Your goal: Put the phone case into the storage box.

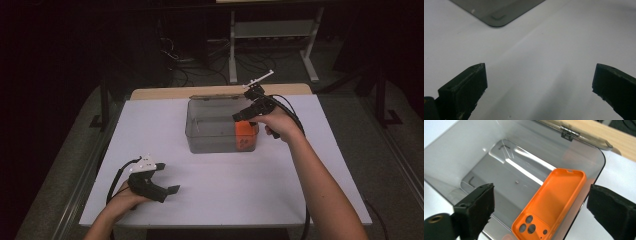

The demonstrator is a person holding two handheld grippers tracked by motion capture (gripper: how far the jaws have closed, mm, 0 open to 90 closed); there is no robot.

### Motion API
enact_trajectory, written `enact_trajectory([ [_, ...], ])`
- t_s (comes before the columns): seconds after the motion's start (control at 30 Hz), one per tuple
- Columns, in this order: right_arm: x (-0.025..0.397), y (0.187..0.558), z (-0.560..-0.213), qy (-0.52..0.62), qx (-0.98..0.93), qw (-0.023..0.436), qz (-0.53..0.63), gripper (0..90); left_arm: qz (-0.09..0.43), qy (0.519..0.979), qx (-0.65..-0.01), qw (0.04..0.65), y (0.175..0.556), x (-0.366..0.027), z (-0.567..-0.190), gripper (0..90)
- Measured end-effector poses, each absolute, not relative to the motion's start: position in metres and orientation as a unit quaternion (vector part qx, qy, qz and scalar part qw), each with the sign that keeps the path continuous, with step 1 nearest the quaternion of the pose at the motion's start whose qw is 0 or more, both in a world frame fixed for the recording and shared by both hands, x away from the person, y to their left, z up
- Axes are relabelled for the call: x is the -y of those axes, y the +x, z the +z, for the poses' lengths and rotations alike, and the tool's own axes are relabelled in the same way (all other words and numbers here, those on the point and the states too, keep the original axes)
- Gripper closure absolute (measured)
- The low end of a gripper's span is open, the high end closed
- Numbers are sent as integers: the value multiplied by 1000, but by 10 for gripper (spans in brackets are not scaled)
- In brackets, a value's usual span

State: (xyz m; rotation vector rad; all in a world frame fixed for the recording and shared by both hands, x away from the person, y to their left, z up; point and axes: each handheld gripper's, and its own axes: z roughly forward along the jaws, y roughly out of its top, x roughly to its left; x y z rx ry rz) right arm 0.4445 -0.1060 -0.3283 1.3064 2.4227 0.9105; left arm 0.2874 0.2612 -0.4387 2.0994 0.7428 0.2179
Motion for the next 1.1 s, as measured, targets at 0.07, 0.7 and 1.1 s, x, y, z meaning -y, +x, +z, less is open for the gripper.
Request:
enact_trajectory([
  [0.07, 109, 441, -329, 436, -831, 123, 323, 29, 87, 844, -299, 437, 287, -261, -439, 0],
  [0.7, 134, 399, -339, 372, -824, 152, 399, 0, 86, 848, -297, 431, 286, -259, -440, 0],
  [1.1, 144, 378, -352, 363, -819, 156, 417, 0, 87, 848, -296, 430, 287, -260, -440, 0],
])
